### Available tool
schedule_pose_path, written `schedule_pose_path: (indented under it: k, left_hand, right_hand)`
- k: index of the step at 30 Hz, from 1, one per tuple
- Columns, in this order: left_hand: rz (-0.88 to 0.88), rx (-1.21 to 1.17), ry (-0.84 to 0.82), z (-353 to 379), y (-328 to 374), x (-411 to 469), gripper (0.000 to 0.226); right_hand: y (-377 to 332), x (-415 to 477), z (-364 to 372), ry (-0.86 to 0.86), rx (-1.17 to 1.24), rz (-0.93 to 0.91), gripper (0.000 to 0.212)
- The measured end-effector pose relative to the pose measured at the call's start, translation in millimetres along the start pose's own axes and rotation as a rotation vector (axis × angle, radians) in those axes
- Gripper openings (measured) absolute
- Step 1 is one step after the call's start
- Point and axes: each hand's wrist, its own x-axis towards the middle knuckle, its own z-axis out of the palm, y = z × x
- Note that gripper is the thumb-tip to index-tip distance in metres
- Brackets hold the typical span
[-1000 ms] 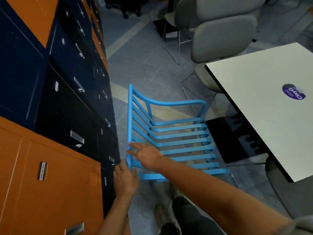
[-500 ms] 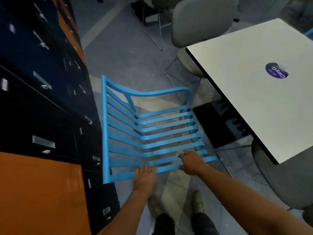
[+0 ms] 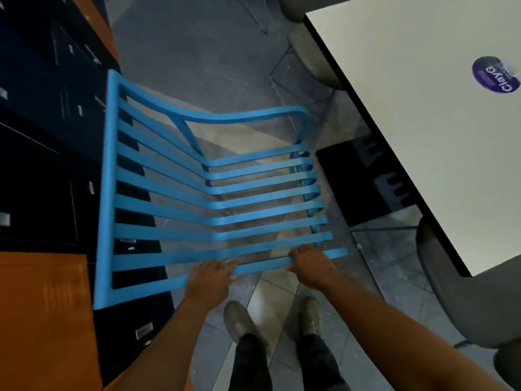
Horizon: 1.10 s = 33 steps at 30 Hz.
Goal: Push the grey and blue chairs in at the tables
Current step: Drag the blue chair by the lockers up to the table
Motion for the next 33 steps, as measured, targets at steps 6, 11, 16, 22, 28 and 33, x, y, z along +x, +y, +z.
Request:
schedule_pose_path:
  k: [6, 11, 16, 22, 28, 33]
  left_hand:
    - [0.034, 0.004, 0.062, -1, 10, 7, 0.049]
    - [0.047, -0.061, 0.164, -5, 32, 27, 0.043]
    - [0.032, -0.045, 0.194, -10, 66, 52, 0.044]
    - [0.042, -0.009, 0.221, -17, 97, 72, 0.036]
    - [0.063, -0.040, 0.244, -25, 130, 89, 0.040]
    - [0.080, -0.013, 0.249, -28, 156, 103, 0.036]
  right_hand:
    - [19, 19, 4, -0.016, 0.103, -0.021, 0.037]
    - [51, 34, -8, -0.032, 0.149, 0.005, 0.034]
    - [91, 45, -24, -0.030, 0.140, 0.032, 0.036]
    - [127, 46, -34, -0.023, 0.102, 0.033, 0.040]
    - [160, 39, -40, -0.033, 0.113, 0.072, 0.043]
    - [185, 32, -38, -0.012, 0.100, 0.080, 0.043]
